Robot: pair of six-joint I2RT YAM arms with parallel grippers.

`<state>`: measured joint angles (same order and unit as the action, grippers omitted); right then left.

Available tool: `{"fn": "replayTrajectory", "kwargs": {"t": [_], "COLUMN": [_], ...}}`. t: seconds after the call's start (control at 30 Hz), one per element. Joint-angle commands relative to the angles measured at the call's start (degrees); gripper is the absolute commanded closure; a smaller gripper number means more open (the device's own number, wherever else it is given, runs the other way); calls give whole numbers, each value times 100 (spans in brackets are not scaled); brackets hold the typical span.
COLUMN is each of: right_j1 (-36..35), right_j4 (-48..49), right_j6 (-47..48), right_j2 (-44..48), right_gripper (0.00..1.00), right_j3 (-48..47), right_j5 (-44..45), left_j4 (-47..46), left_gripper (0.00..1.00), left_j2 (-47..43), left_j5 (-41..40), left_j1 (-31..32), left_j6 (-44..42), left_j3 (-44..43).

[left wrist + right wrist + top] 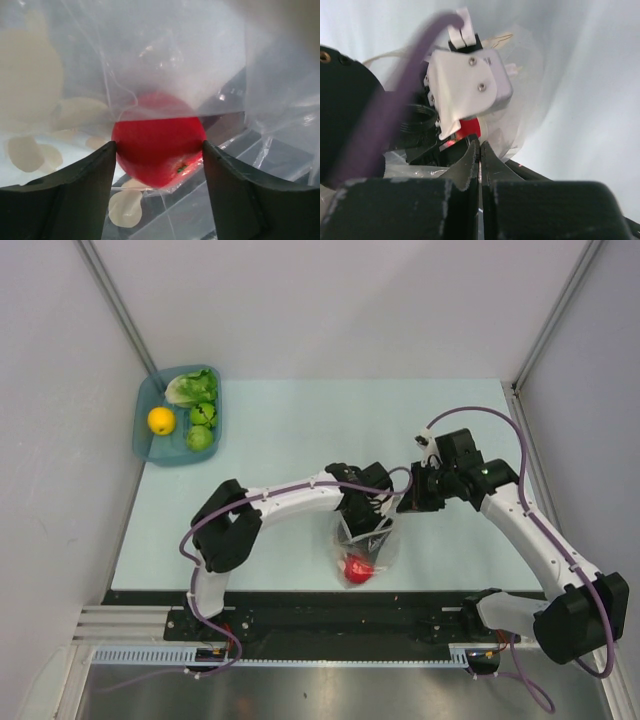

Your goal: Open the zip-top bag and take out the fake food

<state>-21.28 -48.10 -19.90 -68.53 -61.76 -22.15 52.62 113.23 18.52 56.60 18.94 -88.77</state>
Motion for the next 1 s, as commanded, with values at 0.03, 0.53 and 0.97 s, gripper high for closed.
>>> {"fn": "replayTrajectory", "kwargs": {"t": [0.03, 0.53, 0.97], "right_j1": [80, 124, 106], "right_j4": [257, 196, 186], "right_j6": [13, 13, 39], "right_j2": [200, 367, 384], "right_gripper": [100, 100, 100], "right_j3": [163, 234, 208], "right_j5": [-17, -8, 62], "left_j4": [-23, -200, 512], "left_gripper": [23, 59, 100], "left_j2": [190, 50, 173], "left_j5": [354, 108, -1096], "left_j1": [299, 431, 361], "left_j6": [-329, -215, -277], "left_j3": [299, 528, -1756]}}
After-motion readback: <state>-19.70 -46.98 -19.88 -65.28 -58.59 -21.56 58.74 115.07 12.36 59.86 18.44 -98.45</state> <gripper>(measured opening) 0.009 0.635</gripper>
